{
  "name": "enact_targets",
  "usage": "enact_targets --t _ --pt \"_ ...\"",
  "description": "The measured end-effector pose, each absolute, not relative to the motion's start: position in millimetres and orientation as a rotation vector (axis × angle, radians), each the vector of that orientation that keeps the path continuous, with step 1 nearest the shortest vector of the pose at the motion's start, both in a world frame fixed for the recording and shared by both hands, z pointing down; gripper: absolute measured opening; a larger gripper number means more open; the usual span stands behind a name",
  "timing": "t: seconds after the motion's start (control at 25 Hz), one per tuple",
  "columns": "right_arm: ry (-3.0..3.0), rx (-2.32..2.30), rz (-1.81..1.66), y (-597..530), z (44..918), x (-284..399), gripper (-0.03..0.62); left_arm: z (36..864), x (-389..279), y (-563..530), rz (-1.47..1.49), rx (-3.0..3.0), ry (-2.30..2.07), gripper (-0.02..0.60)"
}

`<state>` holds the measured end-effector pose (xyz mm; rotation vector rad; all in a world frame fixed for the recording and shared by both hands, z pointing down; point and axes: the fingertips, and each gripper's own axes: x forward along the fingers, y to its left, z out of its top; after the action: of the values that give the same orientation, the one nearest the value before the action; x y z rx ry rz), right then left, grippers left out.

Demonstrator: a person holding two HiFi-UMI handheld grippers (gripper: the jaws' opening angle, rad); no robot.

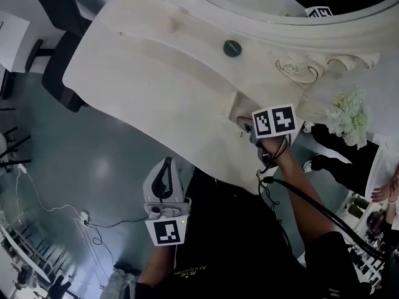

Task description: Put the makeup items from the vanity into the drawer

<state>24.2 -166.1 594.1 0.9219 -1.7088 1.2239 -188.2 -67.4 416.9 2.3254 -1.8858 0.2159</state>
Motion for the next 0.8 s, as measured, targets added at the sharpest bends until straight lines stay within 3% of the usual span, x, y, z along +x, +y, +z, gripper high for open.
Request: enact_targets --t 0.8 --pt "-1.428 0.796 1.112 -152.9 632.0 13.2 0.246 412.0 -191.2 -71.5 0.134 2.346 -1.848 0.023"
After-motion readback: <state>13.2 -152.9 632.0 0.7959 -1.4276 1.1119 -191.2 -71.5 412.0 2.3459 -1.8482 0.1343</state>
